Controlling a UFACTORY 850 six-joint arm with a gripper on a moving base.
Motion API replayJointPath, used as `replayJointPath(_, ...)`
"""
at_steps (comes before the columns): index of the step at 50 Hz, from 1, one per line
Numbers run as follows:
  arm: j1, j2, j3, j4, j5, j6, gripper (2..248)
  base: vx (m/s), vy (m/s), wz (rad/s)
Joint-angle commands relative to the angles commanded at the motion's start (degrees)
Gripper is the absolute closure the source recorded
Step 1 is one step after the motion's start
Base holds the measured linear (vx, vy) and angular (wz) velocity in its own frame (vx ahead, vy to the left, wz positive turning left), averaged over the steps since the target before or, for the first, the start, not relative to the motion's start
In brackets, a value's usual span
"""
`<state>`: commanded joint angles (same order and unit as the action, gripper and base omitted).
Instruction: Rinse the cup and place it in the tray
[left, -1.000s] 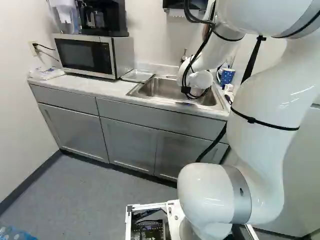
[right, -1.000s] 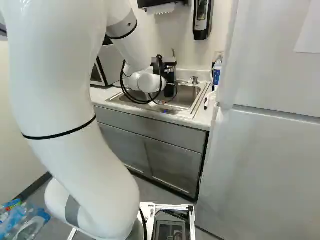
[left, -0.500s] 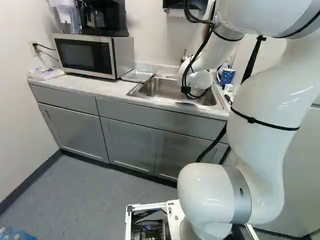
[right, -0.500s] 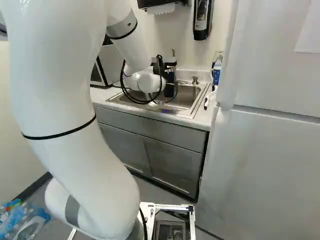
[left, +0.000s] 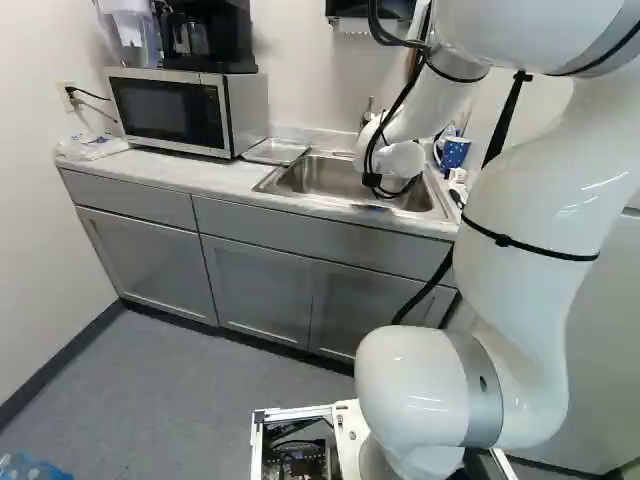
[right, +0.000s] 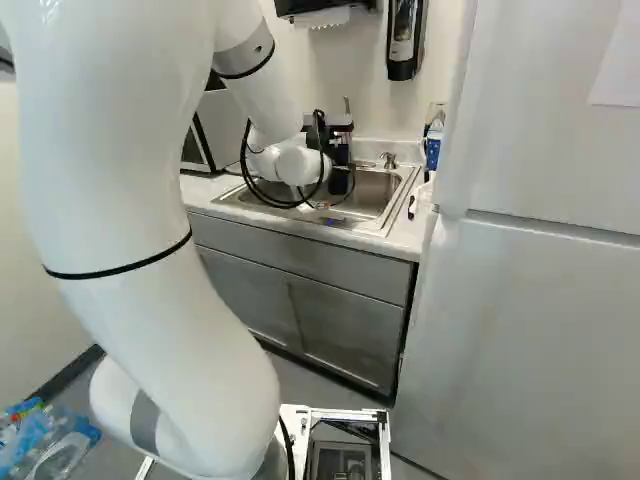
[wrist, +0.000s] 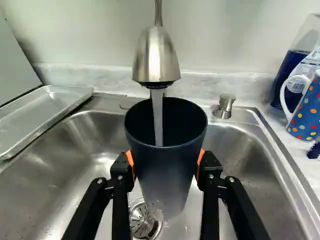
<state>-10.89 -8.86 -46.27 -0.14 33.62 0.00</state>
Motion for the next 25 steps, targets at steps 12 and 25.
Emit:
replayJointPath(12,0.00,0.00,0.00,0.00,0.00,0.00,124,0.000,0.000,0.000)
replayJointPath(25,0.00,0.00,0.00,0.00,0.00,0.00,124,0.000,0.000,0.000)
